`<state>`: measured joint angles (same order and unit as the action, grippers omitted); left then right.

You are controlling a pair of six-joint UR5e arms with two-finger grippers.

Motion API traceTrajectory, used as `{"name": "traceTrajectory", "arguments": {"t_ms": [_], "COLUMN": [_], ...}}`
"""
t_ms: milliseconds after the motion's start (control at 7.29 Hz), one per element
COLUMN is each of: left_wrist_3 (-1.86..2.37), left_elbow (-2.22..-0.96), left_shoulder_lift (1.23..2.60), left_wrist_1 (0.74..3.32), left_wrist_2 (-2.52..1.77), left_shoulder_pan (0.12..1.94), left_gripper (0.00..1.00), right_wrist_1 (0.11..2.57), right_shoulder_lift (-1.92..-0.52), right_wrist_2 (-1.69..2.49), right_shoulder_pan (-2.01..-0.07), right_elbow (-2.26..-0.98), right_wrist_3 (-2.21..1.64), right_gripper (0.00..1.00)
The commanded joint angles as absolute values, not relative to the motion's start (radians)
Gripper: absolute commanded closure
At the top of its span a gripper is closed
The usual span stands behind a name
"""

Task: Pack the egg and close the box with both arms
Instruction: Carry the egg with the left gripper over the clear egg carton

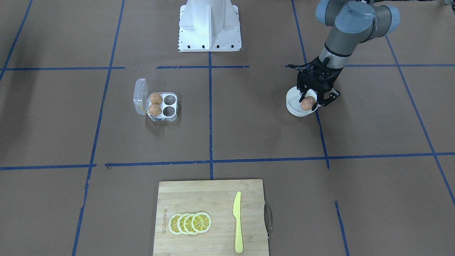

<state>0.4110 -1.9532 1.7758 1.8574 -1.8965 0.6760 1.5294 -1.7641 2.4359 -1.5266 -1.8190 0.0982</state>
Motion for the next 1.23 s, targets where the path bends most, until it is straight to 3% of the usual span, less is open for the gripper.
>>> {"name": "traceTrajectory", "arguments": {"t_ms": [0, 274, 549, 1097], "left_wrist_3": [0.744, 1.128, 1.451, 1.582], "left_elbow": [-1.936, -1.823, -1.641, -1.412], "left_shoulder_lift": [1.895, 2.093, 2.218, 2.422], "left_wrist_1": [1.850, 1.909, 2.143, 2.266], "left_wrist_2": [-2.053, -2.057, -2.010, -1.812], "left_shoulder_pan": [0.660, 0.527, 0.438, 0.350], "left_gripper": [1.00, 1.00, 1.00, 1.00], "right_wrist_1": [1.529, 1.529, 1.529, 1.529], "right_shoulder_lift": [-1.764, -1.764, -1.764, -1.766], "right_wrist_2": [2.436, 2.436, 2.437, 2.468], "right_shoulder_pan": [-1.526, -1.523, -1.523, -1.522], "right_elbow": [-1.819, -1.819, -1.819, -1.819], "right_wrist_3": [0.097, 0.097, 0.097, 0.097], "right_gripper": [0.00, 0.00, 0.00, 0.00]}}
